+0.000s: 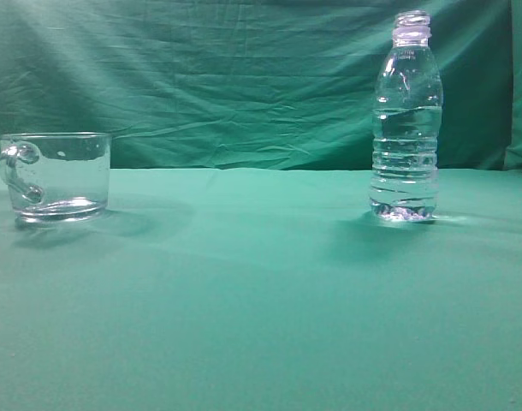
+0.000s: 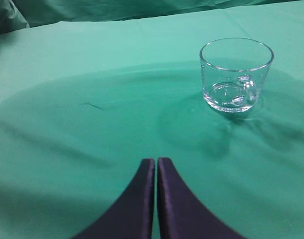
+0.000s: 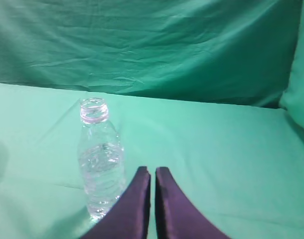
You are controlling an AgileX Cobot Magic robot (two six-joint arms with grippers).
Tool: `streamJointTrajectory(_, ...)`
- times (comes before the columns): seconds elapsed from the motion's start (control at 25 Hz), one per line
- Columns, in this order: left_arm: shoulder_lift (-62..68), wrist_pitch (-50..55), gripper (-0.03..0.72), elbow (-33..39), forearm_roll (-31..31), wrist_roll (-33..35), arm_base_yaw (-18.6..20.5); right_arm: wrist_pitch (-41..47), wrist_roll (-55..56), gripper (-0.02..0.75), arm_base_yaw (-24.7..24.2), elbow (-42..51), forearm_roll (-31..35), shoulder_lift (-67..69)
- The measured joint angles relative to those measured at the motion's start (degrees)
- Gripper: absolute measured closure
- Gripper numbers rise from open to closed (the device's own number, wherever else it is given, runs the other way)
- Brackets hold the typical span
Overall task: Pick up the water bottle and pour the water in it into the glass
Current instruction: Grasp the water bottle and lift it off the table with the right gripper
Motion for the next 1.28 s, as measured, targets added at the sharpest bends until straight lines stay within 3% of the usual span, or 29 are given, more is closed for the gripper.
streamJointTrajectory(0.32, 0.00, 0.00, 0.688, 0.00, 0.00, 0.00, 0.00, -19.33, -0.09, 0.738, 10.74, -0.25, 0.00, 17.58)
streamJointTrajectory(0.52, 0.00, 0.00, 0.688, 0.00, 0.00, 0.00, 0.00, -28.12, 0.30, 0.738, 13.89, -0.34, 0.00, 29.27)
streamJointTrajectory(0.64, 0.00, 0.00, 0.688, 0.00, 0.00, 0.00, 0.00, -30.13, 3.35, 0.601, 14.02, -1.58, 0.00, 34.13)
streamJointTrajectory(0.72, 0.00, 0.00, 0.688, 0.00, 0.00, 0.00, 0.00, -30.78, 7.56, 0.458, 14.02, -2.46, 0.00, 36.64)
streamJointTrajectory(0.8, 0.00, 0.00, 0.688, 0.00, 0.00, 0.00, 0.00, -31.14, 11.35, 0.248, 14.02, -3.86, 0.00, 39.04)
streamJointTrajectory(0.88, 0.00, 0.00, 0.688, 0.00, 0.00, 0.00, 0.00, -31.37, 12.82, 0.101, 14.02, -5.19, 0.00, 41.40)
streamJointTrajectory(1.28, 0.00, 0.00, 0.688, 0.00, 0.00, 0.00, 0.00, -32.22, 15.38, 0.087, 14.02, -13.64, -2.53, 55.42)
